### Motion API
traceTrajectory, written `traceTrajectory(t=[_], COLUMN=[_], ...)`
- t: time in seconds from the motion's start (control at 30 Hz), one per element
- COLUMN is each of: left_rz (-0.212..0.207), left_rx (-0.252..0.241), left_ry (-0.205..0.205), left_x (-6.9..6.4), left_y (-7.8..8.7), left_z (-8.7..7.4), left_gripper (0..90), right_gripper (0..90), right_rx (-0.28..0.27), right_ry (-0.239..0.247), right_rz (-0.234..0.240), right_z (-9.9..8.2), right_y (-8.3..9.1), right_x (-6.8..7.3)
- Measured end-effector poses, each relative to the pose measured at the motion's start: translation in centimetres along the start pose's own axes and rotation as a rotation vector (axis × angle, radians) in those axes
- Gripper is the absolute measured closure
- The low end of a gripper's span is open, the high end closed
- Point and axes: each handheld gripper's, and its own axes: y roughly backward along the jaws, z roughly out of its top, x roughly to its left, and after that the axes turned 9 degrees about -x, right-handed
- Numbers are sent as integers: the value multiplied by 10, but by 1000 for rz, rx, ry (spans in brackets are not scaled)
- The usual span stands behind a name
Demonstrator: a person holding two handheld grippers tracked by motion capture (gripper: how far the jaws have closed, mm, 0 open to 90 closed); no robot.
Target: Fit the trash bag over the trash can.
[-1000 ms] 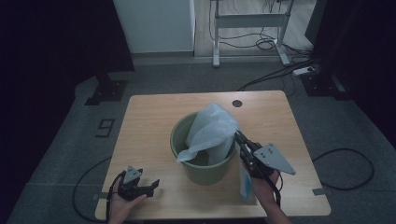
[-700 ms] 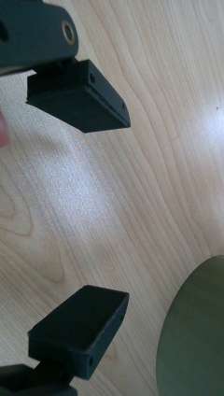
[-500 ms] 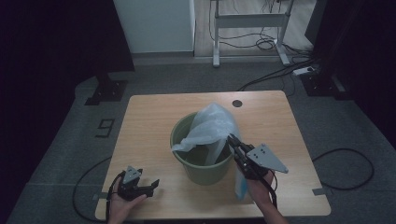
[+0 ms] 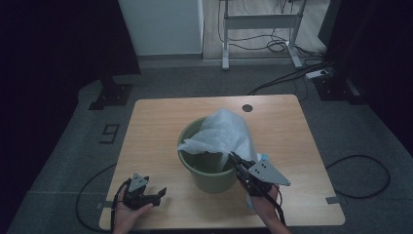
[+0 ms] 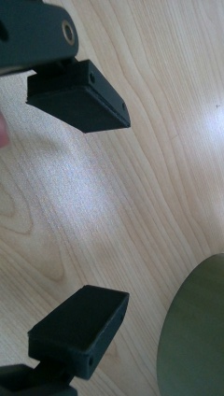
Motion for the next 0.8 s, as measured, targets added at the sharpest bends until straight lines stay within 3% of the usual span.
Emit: traceTrajectory(t=[0.1,0.2,0.3,0.5,0.63,0.8], left_rz=[1,1,3,1,2,0], left_rx=[0,-2,-4,0,2,4], left_ry=[1,2,5,-1,1,0], left_x=[0,1,1,-1,-1,-2], left_y=[0,0,1,-1,-1,-2], left_z=[0,0,0,0,0,0], left_gripper=[149,149,150,149,150,150], right_gripper=[748,539,394,306,252,226], right_rx=[-5,-36,-69,-87,-54,-5], right_ry=[-12,4,18,17,24,-2], right_rz=[13,-8,-29,-75,-135,-216], right_z=[-2,1,6,7,-3,-22], right_y=[2,10,25,49,61,67], right_x=[-1,0,1,-5,-12,-28])
